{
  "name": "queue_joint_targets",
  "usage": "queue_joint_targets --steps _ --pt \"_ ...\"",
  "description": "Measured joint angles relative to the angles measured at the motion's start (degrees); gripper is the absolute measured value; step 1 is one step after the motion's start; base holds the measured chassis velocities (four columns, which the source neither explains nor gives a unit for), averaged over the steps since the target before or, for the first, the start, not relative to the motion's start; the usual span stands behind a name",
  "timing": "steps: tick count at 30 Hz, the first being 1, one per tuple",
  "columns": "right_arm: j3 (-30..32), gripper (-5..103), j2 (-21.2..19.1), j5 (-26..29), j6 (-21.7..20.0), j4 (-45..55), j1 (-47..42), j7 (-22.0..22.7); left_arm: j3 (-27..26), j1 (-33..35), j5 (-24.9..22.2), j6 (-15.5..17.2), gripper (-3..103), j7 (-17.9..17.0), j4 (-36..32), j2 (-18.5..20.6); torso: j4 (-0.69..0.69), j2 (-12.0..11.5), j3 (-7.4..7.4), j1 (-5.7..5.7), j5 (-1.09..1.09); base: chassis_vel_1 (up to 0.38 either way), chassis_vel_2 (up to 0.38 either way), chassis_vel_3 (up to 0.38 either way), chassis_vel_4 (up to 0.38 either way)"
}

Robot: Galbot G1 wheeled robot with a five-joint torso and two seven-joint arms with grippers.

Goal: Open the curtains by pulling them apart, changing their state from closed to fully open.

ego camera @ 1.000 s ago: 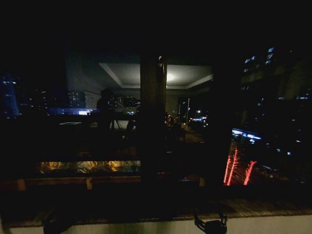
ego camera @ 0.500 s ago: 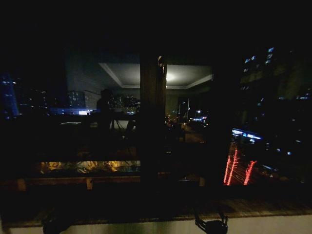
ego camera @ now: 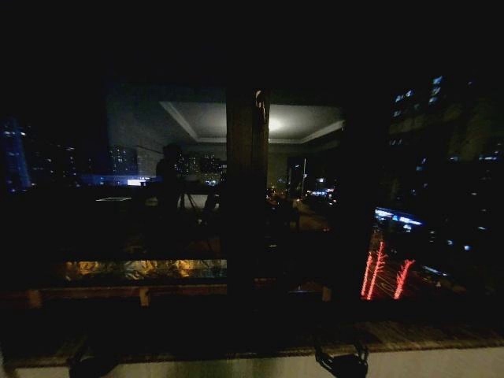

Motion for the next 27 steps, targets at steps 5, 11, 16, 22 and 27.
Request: queue_joint_targets --steps 5,11,16,22,27 --pt "0.1 100 0.0 0.0 -0.4 -0.3 0.0 0.1 0.0 0.2 0.0 -0.1 100 0.1 -0.1 -0.7 0.0 0.0 0.0 0.0 0.0 0.0 0.0 0.0 0.0" --pt "0.3 100 0.0 0.1 -0.3 -0.9 0.1 0.1 -0.2 0.5 0.1 -0.1 100 0.1 -0.6 -1.0 -0.01 0.0 0.0 0.0 0.0 0.0 0.0 0.0 0.0" --pt "0.4 100 0.0 0.2 -0.2 -1.1 0.3 0.1 -0.5 0.4 0.1 -0.1 100 0.1 -0.8 -1.1 0.0 0.0 0.0 0.0 0.0 0.0 0.0 0.0 0.0" --pt "0.4 100 0.0 0.3 0.3 -1.4 0.4 0.1 -0.8 0.6 0.1 -0.1 100 0.1 -1.1 -1.4 0.0 0.0 0.0 0.0 0.0 0.0 0.0 0.0 0.0" --pt "0.6 100 0.0 0.4 0.6 -1.5 0.3 0.2 -1.1 0.8 0.1 -0.1 100 0.1 -1.2 -1.4 0.0 0.0 0.0 0.0 0.0 0.0 0.0 0.0 0.0"
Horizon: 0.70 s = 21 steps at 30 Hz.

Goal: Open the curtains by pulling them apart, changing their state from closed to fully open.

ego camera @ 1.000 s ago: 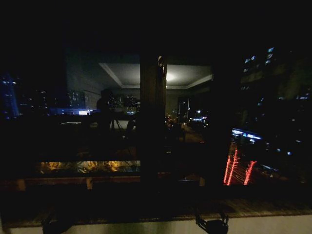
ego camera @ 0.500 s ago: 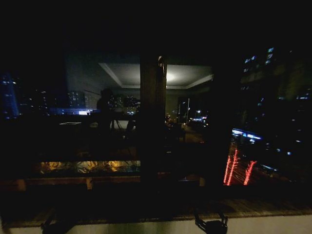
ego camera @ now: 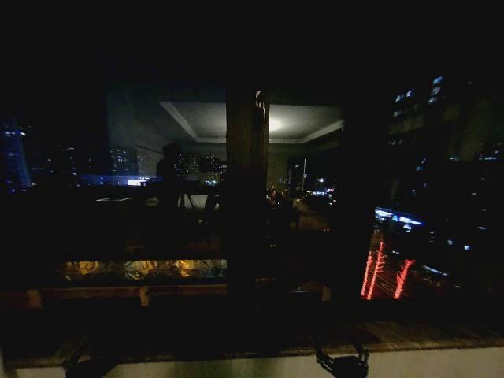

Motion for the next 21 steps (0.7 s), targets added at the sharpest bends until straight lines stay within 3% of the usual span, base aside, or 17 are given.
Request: queue_joint_targets --steps 21 --pt "0.0 100 0.0 -0.2 1.1 -1.9 0.9 0.0 -0.4 -0.6 -0.3 0.0 100 0.0 1.1 0.4 0.0 0.0 0.0 0.0 0.0 0.0 0.0 0.0 0.0"
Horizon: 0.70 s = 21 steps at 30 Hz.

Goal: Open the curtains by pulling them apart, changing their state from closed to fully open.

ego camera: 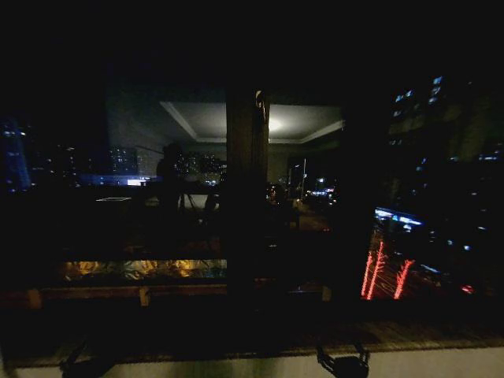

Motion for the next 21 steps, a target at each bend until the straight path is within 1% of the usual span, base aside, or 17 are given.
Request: queue_joint_targets --steps 7,10,21 --pt "0.1 100 0.0 0.0 0.0 -0.9 0.2 0.0 0.4 -0.6 -0.2 0.0 100 0.0 0.6 0.6 0.0 0.0 0.0 0.0 0.0 0.0 0.0 0.0 0.0" --pt "0.4 100 0.0 0.1 0.0 -1.3 0.2 1.0 0.6 -1.1 -1.4 0.5 100 -0.1 1.0 0.7 0.0 0.0 0.0 0.0 0.0 0.0 0.0 0.0 0.0" --pt "0.7 100 0.0 1.1 0.0 -3.6 2.3 1.2 1.2 -1.1 -1.6 0.8 100 -0.1 1.0 0.7 0.0 0.0 0.0 0.0 0.0 0.0 0.0 0.0 0.0"
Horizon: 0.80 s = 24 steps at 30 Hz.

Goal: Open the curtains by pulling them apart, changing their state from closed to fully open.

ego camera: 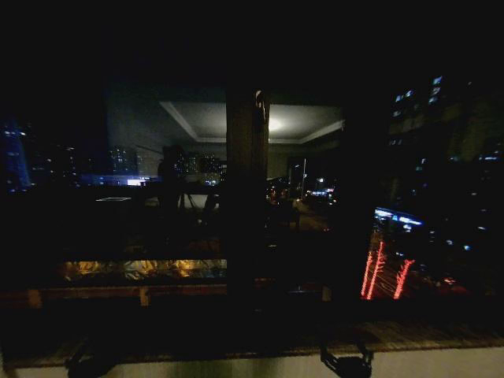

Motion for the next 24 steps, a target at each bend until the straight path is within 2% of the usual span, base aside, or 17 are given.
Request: queue_joint_targets --steps 21,24 --pt "-0.7 100 0.0 0.3 0.3 -3.8 3.1 0.0 -1.6 -0.2 0.0 -0.2 100 0.0 -0.5 -0.6 0.0 0.0 0.0 0.0 0.0 0.0 0.0 0.0 0.0" --pt "-0.6 100 0.0 0.2 1.4 -4.3 3.2 -0.1 -1.9 -0.2 0.0 -1.0 100 0.1 -0.4 -0.4 0.0 0.0 0.0 0.0 0.01 0.0 0.0 0.0 0.0"
